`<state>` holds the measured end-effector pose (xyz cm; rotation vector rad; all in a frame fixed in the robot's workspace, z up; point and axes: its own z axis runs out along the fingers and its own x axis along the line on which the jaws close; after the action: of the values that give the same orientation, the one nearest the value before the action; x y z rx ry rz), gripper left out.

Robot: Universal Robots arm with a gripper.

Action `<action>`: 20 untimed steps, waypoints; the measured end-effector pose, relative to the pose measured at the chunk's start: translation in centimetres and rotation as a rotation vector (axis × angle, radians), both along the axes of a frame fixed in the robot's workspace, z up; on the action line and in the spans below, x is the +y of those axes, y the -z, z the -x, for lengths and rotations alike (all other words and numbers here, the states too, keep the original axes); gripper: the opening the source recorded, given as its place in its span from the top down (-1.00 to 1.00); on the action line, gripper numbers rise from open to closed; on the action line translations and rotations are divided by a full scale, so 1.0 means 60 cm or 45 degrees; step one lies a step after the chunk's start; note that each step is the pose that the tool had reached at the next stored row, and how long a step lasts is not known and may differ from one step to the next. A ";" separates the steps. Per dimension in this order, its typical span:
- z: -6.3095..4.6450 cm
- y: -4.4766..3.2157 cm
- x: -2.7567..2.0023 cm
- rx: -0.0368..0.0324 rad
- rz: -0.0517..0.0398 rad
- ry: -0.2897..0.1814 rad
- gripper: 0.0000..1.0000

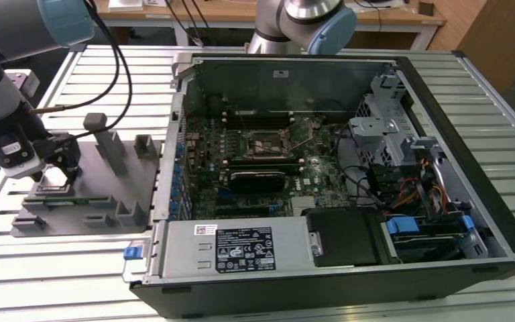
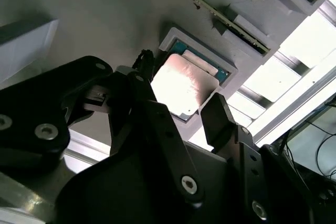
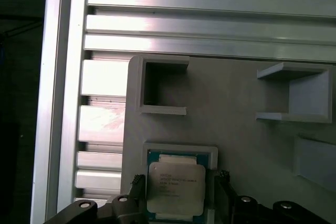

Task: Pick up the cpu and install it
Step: 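Pick up the cpu and move it towards the insertion slot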

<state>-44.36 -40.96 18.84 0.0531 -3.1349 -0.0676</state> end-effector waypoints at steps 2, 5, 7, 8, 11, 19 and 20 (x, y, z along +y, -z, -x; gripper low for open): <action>0.001 0.000 0.0000 -0.0008 0.000 0.000 -0.26; 0.004 0.000 0.0000 -0.0059 0.000 0.000 -0.26; 0.005 0.000 0.0000 -0.0077 0.000 0.000 -0.26; 0.006 0.001 0.0001 -0.0086 0.000 0.000 -0.26; 0.007 0.002 0.0000 -0.0106 0.001 0.000 -0.26; 0.008 0.004 0.0001 -0.0124 0.001 0.000 -0.26; 0.008 0.004 0.0001 -0.0125 0.001 0.000 -0.26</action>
<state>-44.84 -40.96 18.57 0.0537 -3.1447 -0.0666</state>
